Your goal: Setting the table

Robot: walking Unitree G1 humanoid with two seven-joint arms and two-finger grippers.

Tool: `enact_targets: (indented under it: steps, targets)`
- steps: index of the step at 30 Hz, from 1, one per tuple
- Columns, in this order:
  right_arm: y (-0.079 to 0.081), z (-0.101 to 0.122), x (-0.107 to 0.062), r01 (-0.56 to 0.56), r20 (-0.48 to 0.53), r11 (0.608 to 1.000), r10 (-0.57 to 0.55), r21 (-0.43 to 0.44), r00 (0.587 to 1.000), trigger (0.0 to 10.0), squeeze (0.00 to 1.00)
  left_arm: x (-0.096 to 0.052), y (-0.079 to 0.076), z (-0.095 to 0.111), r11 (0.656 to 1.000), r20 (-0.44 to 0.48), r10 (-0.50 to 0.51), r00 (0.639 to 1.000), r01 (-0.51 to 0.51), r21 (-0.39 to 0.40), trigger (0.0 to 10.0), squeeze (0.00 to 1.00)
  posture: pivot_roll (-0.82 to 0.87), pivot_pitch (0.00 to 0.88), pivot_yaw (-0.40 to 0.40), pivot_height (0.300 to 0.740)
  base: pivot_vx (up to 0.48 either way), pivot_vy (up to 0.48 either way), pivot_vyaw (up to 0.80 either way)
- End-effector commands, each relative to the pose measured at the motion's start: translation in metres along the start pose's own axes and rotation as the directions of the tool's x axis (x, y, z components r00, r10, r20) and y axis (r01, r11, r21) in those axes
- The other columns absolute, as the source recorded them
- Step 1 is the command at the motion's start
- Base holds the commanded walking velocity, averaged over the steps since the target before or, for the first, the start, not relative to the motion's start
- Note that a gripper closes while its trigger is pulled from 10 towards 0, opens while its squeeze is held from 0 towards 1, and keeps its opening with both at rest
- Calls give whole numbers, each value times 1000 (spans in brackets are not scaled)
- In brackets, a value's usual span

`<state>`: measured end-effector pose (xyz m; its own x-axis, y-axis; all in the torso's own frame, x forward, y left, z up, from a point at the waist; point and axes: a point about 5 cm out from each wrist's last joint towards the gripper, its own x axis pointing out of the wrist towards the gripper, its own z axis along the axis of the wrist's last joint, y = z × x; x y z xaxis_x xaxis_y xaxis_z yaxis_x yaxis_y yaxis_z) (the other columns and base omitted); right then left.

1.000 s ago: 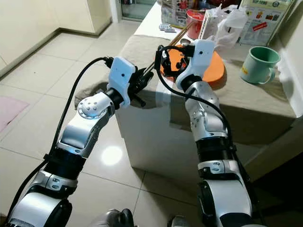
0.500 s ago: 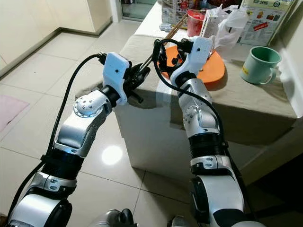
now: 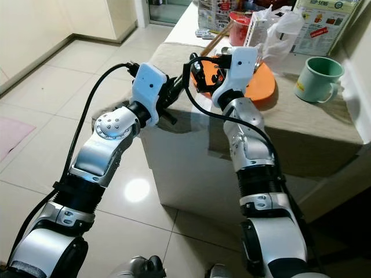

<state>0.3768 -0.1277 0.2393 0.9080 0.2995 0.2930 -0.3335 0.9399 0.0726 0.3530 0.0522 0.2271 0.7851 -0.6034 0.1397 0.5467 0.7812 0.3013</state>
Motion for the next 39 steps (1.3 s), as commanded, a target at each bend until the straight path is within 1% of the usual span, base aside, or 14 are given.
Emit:
enact_targets:
  steps: [1, 7, 12, 14, 17, 21, 22, 23, 27, 28, 29, 30, 37, 39]
  targets:
    - [-4, -6, -5, -3, -35, 999, 2, -38, 999, 10000, 0, 4, 5, 20, 999, 81, 21, 997, -25, 47, 0, 0, -169, 73, 54, 740, 0, 0, 0]
    - [-14, 14, -14, -58, 7, 977, 60, -206, 998, 10000, 0, 6, 22, 12, 993, 53, 99, 994, -102, 59, 0, 0, -179, 73, 44, 740, 0, 0, 0]
    - [-24, 9, -24, -82, -26, 922, 78, -377, 997, 10000, 0, 7, 29, 12, 992, 53, 110, 993, -113, 64, 0, 0, -184, 74, 50, 740, 0, 0, 0]
    - [-26, 7, -26, -87, -36, 916, 79, -393, 996, 10000, 0, 8, 29, 12, 992, 56, 103, 993, -106, 61, 0, 0, -184, 73, 52, 740, 0, 0, 0]
    - [-27, 1, -26, -87, -64, 906, 66, -415, 996, 10000, 0, 9, 26, 14, 994, 72, 94, 993, -98, 53, 0, 0, -184, 72, 52, 740, 0, 0, 0]
    - [-24, -7, -25, -120, -98, 853, 81, -507, 992, 10000, 0, 9, 23, 12, 994, 74, 92, 993, -96, 52, 0, 0, -180, 72, 51, 740, 0, 0, 0]
    - [-24, -7, -25, -120, -98, 853, 81, -507, 992, 10000, 0, 9, 23, 12, 994, 74, 92, 993, -96, 52, 0, 0, -180, 72, 51, 740, 0, 0, 0]
    - [-24, -7, -23, -142, -106, 812, 100, -566, 989, 10000, 0, 8, 21, 9, 995, 69, 80, 994, -84, 47, 0, 0, -175, 71, 48, 740, 0, 0, 0]
    - [-24, -4, -18, -157, -103, 774, 118, -614, 988, 10000, 0, 8, 12, 9, 999, 66, 28, 997, -31, 44, 0, 0, -170, 70, 44, 740, 0, 0, 0]
    - [-23, -1, -16, -163, -95, 738, 134, -655, 986, 10000, 0, 8, 7, 8, 999, 58, -1, 998, -2, 45, 0, 0, -168, 70, 43, 740, 0, 0, 0]
    - [-23, -1, -16, -163, -95, 738, 134, -655, 986, 10000, 0, 8, 7, 8, 999, 58, -1, 998, -2, 45, 0, 0, -168, 70, 43, 740, 0, 0, 0]
    - [-22, 2, -13, -164, -87, 707, 143, -689, 986, 10000, 0, 8, 3, 6, 999, 37, -27, 999, 25, 42, 0, 0, -168, 71, 43, 740, 0, 0, 0]
    - [-18, 4, -7, -152, -60, 653, 161, -742, 985, 10000, 0, 8, -8, 1, 996, -20, -92, 996, 92, -13, 0, 0, -165, 68, 43, 740, 0, 0, 0]
    - [-14, 4, -5, -153, -47, 618, 184, -771, 982, 10000, 0, 8, -13, 0, 993, -44, -116, 992, 114, -35, 0, 0, -165, 68, 43, 740, 0, 0, 0]
